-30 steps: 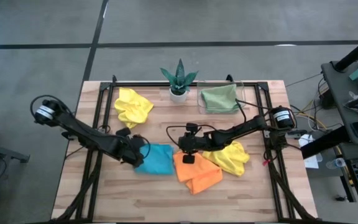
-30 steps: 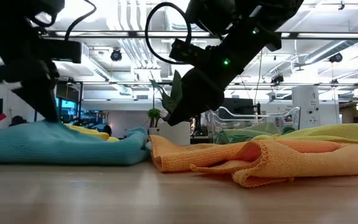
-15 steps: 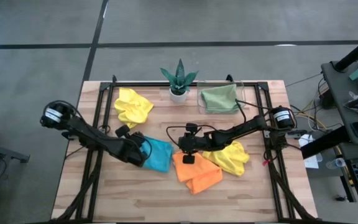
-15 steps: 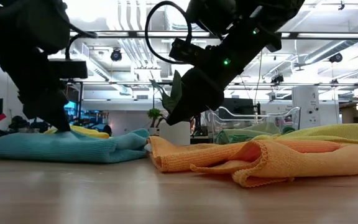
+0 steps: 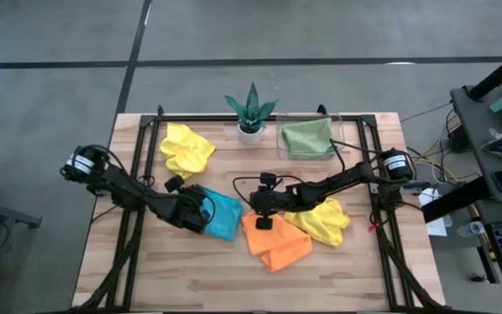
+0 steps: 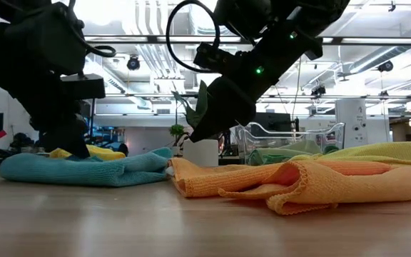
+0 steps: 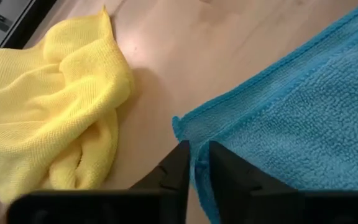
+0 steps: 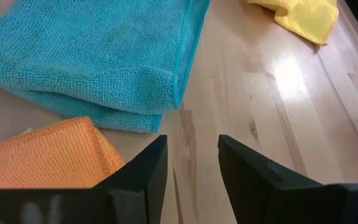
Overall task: Fold microfiber towels
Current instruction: Fold the blue microfiber towel
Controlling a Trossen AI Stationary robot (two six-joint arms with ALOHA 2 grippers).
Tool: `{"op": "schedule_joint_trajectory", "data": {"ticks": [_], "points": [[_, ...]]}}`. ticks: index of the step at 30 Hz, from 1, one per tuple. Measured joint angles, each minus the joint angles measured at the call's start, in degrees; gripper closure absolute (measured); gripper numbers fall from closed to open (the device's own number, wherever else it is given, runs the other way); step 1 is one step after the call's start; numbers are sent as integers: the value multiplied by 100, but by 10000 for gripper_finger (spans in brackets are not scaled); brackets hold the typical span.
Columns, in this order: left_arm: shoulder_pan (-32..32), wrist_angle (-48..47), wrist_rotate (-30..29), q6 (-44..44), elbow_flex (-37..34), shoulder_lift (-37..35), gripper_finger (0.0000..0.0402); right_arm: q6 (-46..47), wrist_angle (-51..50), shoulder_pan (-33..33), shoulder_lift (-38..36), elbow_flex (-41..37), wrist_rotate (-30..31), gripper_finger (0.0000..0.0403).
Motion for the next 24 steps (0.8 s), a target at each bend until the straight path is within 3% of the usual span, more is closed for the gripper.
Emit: {"op": "schedule_joint_trajectory", "data": {"ticks": [6, 10, 16, 22, 24], "points": [[0, 9, 37, 11, 109, -22, 278, -18, 28, 0, 0, -49, 0, 274], [0, -52, 585, 500, 359, -115, 246, -40, 50, 0, 0, -61, 4, 277], [-2, -74, 1537, 1080, 808, -351, 238, -81, 52, 0, 0, -61, 7, 275], [-16, 116, 2056, 1244, 924, -507, 237, -78, 50, 0, 0, -63, 9, 276], [-15, 606, 2058, 1251, 789, -489, 237, -72, 55, 0, 2, -70, 9, 279]]}}
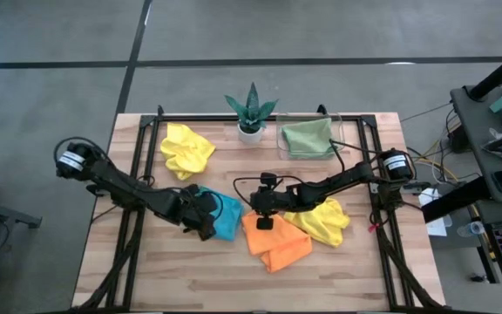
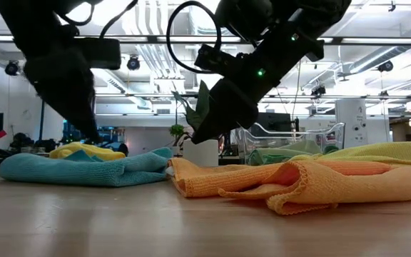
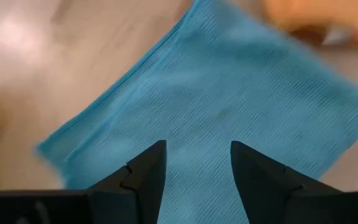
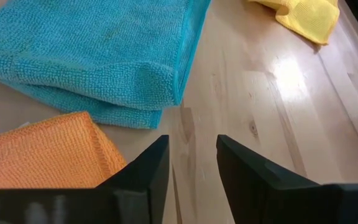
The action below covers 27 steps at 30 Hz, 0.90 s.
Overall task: Fold microfiber towels
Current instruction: Fold the blue microfiber towel
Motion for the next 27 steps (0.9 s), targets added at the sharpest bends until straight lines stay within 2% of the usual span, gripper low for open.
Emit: {"op": "schedule_joint_trajectory", "data": {"ticks": [6, 16, 27], "points": [[7, 1557, 58, 301, -312, 318, 237, -2, -4, 0, 0, -44, 2, 281], [11, 1666, 125, 388, -319, 650, 237, -7, 26, -2, 0, -48, 2, 283], [47, 2871, -8, 398, -286, 1400, 237, -109, 33, -2, 0, -64, 2, 287]]}}
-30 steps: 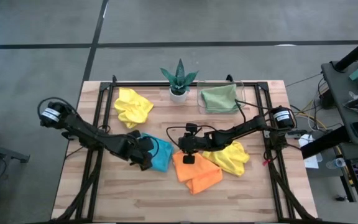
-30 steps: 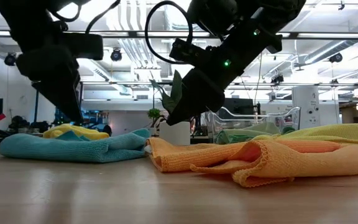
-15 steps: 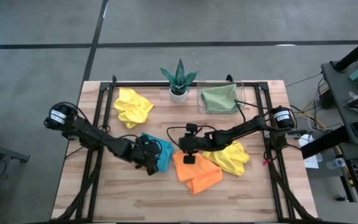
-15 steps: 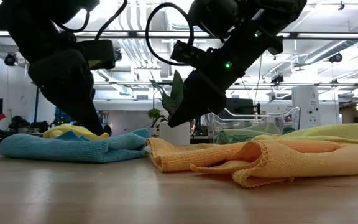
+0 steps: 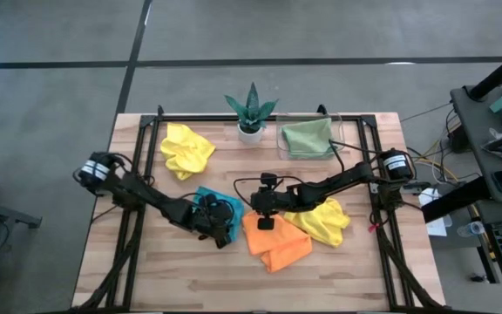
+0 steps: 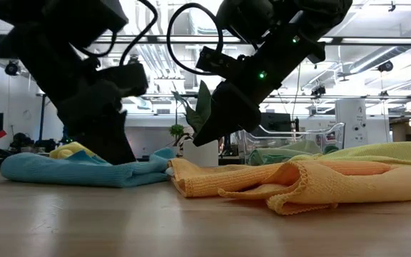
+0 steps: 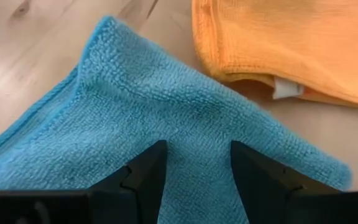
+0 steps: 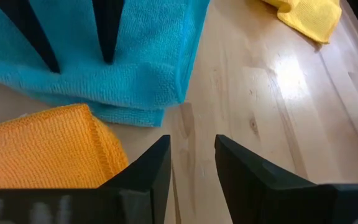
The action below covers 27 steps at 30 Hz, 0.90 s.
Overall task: Fold microfiber towels
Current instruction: Fold the blue microfiber towel
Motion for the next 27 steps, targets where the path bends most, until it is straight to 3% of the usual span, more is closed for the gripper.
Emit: {"op": "schedule_joint_trajectory", "data": {"ticks": [9, 14, 17, 21, 27], "points": [[5, 131, -4, -144, 32, 219, 237, -284, 4, 0, 0, -4, 0, 287], [-46, 55, 738, -269, 12, 34, 237, -397, 4, -2, 0, -4, 0, 287], [-72, -198, 1381, -316, -7, -182, 237, -442, 6, -2, 0, -4, 0, 287], [-128, -919, 1791, -470, -20, -576, 237, -446, 27, -2, 0, -4, 0, 287], [-132, -1804, 1684, -447, -21, -1233, 237, -436, 47, -2, 0, -4, 2, 287]]}}
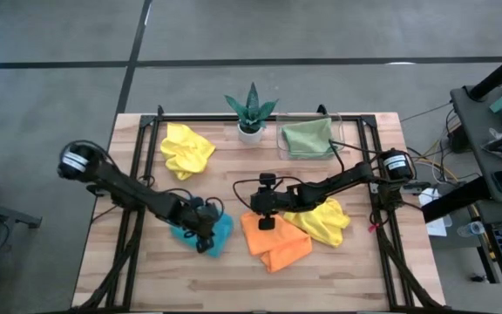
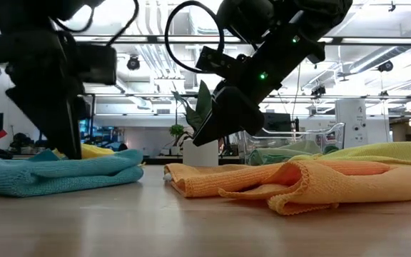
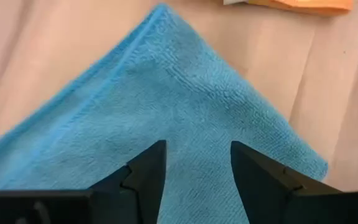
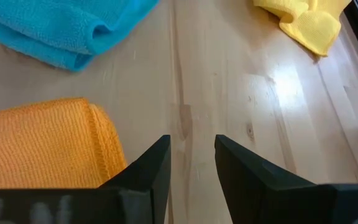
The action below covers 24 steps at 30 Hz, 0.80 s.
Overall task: Fold microfiber towels
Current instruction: Fold the blue microfiber towel, then put the blue microfiber towel into the transparent bin
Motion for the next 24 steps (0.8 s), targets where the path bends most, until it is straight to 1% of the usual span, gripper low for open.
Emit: {"op": "schedule_joint_trajectory", "data": {"ticks": [3, 6, 9, 11, 12, 14, 16, 18, 20, 24], "points": [[8, -26, -41, 22, -23, -333, 237, 128, 4, -13, 0, 0, 16, 287], [-24, -464, 149, 16, 15, -759, 237, 557, 92, -68, 2, 0, 47, 287], [-126, -910, 177, -63, 4, -1278, 237, 1279, 124, -209, 2, 0, 50, 287], [-168, -1238, 218, -161, -30, -1593, 237, 1951, 156, -330, 4, 0, -47, 287], [-189, -1489, 226, -209, -45, -1745, 237, 2211, 191, -405, 4, 5, -272, 287], [-232, -2005, 249, -313, -80, -2021, 237, 2657, 251, -579, 4, 50, -961, 283], [-239, -2357, 236, -318, -155, -2287, 237, 2997, 375, -737, 7, 89, -1483, 274], [-238, -2531, 129, -320, -283, -2510, 237, 3303, 625, -836, 50, 132, -1680, 259], [-230, -2423, 99, -322, -454, -2709, 237, 3665, 651, -894, 124, 255, -1813, 241], [-247, -1998, 112, -328, -797, -2857, 237, 3538, 643, -922, 282, 624, -2184, 198]]}}
